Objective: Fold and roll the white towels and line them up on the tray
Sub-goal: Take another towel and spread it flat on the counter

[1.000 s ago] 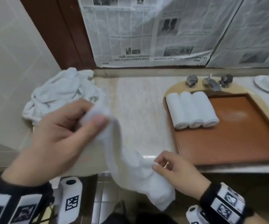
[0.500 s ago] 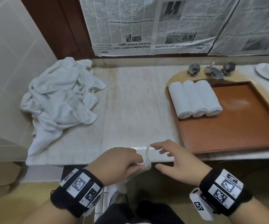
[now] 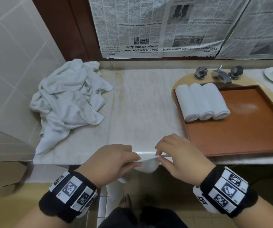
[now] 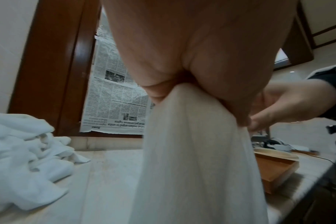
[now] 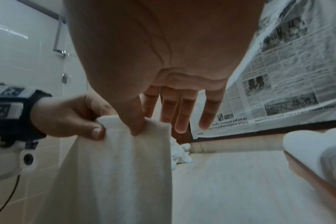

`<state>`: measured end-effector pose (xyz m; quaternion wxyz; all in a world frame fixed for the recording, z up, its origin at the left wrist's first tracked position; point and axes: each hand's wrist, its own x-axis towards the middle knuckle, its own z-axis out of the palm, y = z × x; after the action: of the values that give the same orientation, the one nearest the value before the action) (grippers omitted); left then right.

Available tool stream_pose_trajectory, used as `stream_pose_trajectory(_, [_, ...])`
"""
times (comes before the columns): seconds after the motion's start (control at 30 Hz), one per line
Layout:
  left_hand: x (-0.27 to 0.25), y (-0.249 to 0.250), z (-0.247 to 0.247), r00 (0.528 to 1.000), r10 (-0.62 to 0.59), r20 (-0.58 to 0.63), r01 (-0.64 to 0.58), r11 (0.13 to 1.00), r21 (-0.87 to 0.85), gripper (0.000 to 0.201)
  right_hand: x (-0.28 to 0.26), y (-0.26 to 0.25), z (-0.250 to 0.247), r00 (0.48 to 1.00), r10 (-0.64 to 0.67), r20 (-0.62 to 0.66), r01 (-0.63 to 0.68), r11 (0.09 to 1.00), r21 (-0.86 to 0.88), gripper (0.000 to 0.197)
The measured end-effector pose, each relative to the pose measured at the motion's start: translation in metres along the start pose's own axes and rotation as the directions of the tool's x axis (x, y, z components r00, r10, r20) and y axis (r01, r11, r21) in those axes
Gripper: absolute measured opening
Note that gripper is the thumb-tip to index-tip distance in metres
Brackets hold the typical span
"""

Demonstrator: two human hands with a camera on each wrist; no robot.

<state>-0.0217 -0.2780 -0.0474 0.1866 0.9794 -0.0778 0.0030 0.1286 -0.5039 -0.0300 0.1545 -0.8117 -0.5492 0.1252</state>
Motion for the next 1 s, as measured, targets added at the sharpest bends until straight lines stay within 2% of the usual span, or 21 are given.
stream_pose_trajectory(0.13, [-0.012, -0.02, -0.007, 0.97, -0.097, -0.222, 0.07, 0.99, -0.126, 0.03, -0.012, 0.006, -0.03, 0.986, -0.007, -0.168, 0.0, 0.999, -0.038, 0.008])
stream_pose_trajectory(0.27, [-0.026, -0.045, -0.015, 0.921, -0.217, -0.323, 0.147, 0.963, -0.228, 0.03, -0.019, 0.03, -0.048, 0.954, 0.043, -0.298, -0.054, 0.998, -0.03, 0.007])
stream_pose_trajectory(0.37, [-0.034, -0.055, -0.024, 0.908, -0.242, -0.342, 0.168, 0.958, -0.231, 0.026, -0.026, 0.046, -0.053, 0.945, 0.099, -0.311, -0.108, 0.994, -0.014, 0.008])
stream_pose_trajectory(0.47, [-0.038, -0.061, -0.034, 0.913, -0.223, -0.341, 0.15, 0.962, -0.229, 0.026, -0.033, 0.057, -0.054, 0.95, 0.144, -0.278, -0.152, 0.988, -0.007, 0.007])
stream_pose_trajectory(0.57, [-0.039, -0.067, -0.044, 0.905, -0.279, -0.321, 0.205, 0.947, -0.246, 0.03, -0.038, 0.067, -0.054, 0.955, 0.192, -0.226, -0.189, 0.981, 0.032, 0.005])
stream_pose_trajectory(0.63, [-0.037, -0.07, -0.047, 0.923, -0.265, -0.277, 0.218, 0.957, -0.189, 0.038, -0.04, 0.071, -0.053, 0.963, 0.185, -0.194, -0.178, 0.983, 0.054, 0.006])
stream_pose_trajectory(0.7, [-0.035, -0.072, -0.047, 0.946, -0.272, -0.176, 0.244, 0.955, -0.169, 0.044, -0.04, 0.074, -0.052, 0.973, 0.189, -0.131, -0.18, 0.981, 0.076, 0.01])
stream_pose_trajectory(0.8, [-0.03, -0.085, -0.049, 0.932, -0.349, 0.095, 0.36, 0.92, -0.154, 0.054, -0.036, 0.083, -0.049, 0.983, 0.181, 0.029, -0.183, 0.98, 0.083, 0.016])
stream_pose_trajectory(0.87, [-0.022, -0.096, -0.054, 0.879, -0.38, 0.287, 0.414, 0.908, -0.067, 0.06, -0.028, 0.09, -0.046, 0.98, 0.142, 0.136, -0.148, 0.988, 0.035, 0.022])
stream_pose_trajectory(0.93, [-0.005, -0.105, -0.062, 0.808, -0.425, 0.408, 0.456, 0.89, 0.025, 0.044, -0.011, 0.097, -0.047, 0.972, 0.124, 0.198, -0.117, 0.992, -0.048, 0.027])
stream_pose_trajectory(1.0, [0.021, -0.119, -0.077, 0.769, -0.45, 0.454, 0.452, 0.885, 0.11, 0.029, 0.019, 0.104, -0.057, 0.967, 0.144, 0.209, -0.124, 0.987, -0.103, 0.027])
